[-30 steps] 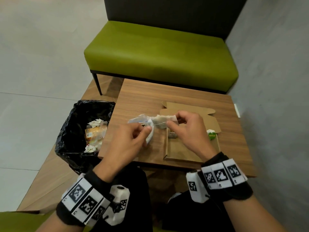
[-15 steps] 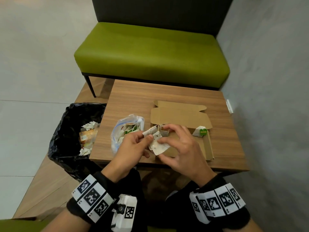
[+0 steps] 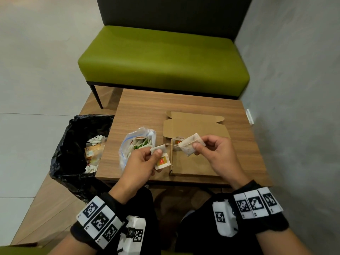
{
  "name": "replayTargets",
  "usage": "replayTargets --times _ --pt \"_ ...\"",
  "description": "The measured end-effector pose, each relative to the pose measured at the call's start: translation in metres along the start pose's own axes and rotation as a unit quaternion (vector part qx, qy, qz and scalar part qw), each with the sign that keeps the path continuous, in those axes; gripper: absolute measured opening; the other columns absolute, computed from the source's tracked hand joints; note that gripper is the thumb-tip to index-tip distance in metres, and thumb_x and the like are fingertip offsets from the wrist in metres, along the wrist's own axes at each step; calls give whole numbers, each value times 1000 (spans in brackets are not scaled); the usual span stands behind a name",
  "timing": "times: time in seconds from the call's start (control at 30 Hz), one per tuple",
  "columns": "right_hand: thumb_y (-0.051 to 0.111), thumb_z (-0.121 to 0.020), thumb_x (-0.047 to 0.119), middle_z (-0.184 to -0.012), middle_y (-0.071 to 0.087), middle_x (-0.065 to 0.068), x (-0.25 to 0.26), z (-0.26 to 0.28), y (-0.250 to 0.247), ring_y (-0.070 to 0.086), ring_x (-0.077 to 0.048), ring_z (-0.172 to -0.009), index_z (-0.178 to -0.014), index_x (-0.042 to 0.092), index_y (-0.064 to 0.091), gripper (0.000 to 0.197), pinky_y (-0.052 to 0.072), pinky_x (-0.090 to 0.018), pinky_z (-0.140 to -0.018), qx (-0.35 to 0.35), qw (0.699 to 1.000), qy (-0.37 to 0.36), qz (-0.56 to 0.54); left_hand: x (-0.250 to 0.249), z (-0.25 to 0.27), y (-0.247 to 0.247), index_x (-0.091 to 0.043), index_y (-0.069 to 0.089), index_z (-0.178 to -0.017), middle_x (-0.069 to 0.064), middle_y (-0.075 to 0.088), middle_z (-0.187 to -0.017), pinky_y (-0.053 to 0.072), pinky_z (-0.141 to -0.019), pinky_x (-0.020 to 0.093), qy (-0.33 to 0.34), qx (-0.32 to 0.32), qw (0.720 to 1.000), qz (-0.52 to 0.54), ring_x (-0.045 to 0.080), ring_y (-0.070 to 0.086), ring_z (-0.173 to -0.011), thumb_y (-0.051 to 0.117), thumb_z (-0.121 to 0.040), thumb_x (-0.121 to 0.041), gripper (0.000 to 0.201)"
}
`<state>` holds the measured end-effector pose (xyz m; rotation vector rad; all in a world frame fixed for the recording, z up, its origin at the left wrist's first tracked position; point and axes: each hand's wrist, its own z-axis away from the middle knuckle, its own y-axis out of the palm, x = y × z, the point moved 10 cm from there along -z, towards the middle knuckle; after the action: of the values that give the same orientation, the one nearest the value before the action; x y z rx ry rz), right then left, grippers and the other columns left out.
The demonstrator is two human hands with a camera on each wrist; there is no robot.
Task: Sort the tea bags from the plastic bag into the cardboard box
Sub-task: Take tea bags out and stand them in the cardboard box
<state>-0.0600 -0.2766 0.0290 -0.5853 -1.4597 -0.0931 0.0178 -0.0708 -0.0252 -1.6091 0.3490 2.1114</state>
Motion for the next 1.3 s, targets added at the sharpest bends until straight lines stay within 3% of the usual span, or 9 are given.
replayTargets --times 0.13,0.23,0.33,0.43,0.6,0.8,0.93,1.1,1.3 --pt "71 -89 7 -84 77 -4 -12 -14 -10 68 -11 -68 -96 8 74 8 56 -28 -66 -17 1000 23 13 0 0 -5 -3 72 -91 25 71 -87 52 -70 47 9 -11 1000 -23 35 66 -75 58 -97 -33 34" --pt "71 -89 7 -86 77 -2 -13 -15 -20 71 -9 -73 -96 8 73 8 56 -21 -66 -43 998 33 -16 -2 0 -9 -13 73 -88 8 73 -76 53 -63 34 31 -12 992 -121 15 69 -72 60 -97 -29 22" --pt "70 -89 6 -88 77 -2 -9 -12 -26 72 -8 -77 -96 8 73 8 56 -18 -67 -50 998 24 -35 -8 3 -2 -24 63 -109 -1 69 -66 48 -57 15 47 8 986 -161 1 67 -65 65 -94 -22 16" --pt "70 -89 6 -87 77 -1 -8 -7 -23 69 -4 -73 -97 7 74 9 54 -17 -64 -34 999 22 -27 -18 6 8 -34 45 -120 4 70 -66 49 -53 18 70 28 985 -153 7 67 -59 65 -93 -20 37" --pt "69 -90 4 -76 75 5 -3 5 -10 65 -4 -67 -88 13 74 11 51 -17 -62 31 999 23 -26 -33 5 16 -39 64 -94 -5 68 -65 58 -57 41 125 28 958 -256 8 62 -54 63 -94 -29 10" --pt "71 -87 7 -82 74 5 1 18 5 70 -5 -79 -84 15 73 9 57 -25 -69 101 993 32 44 -43 12 25 -40 73 -99 -20 72 -79 58 -69 35 138 61 934 -324 -2 64 -71 63 -92 -38 13" --pt "73 -86 8 -83 75 0 -10 24 8 71 -14 -79 -89 15 74 8 61 -39 -74 59 995 52 59 -51 22 30 -43 72 -103 -21 71 -79 57 -67 31 173 46 905 -385 -2 63 -69 59 -84 -58 27" --pt "71 -85 8 -76 73 -6 -9 32 18 70 -28 -71 -121 30 65 43 60 -46 -68 14 999 36 35 -54 32 50 -44 66 -115 -15 75 -90 56 -67 31 244 42 833 -494 3 68 -74 41 -79 -77 55" --pt "74 -86 15 -81 73 6 -2 39 25 71 -16 -73 -89 36 72 21 62 -34 -58 -17 999 14 44 -54 34 61 -49 58 -123 -13 74 -86 56 -66 32 256 28 809 -528 6 69 -78 39 -76 -83 61"
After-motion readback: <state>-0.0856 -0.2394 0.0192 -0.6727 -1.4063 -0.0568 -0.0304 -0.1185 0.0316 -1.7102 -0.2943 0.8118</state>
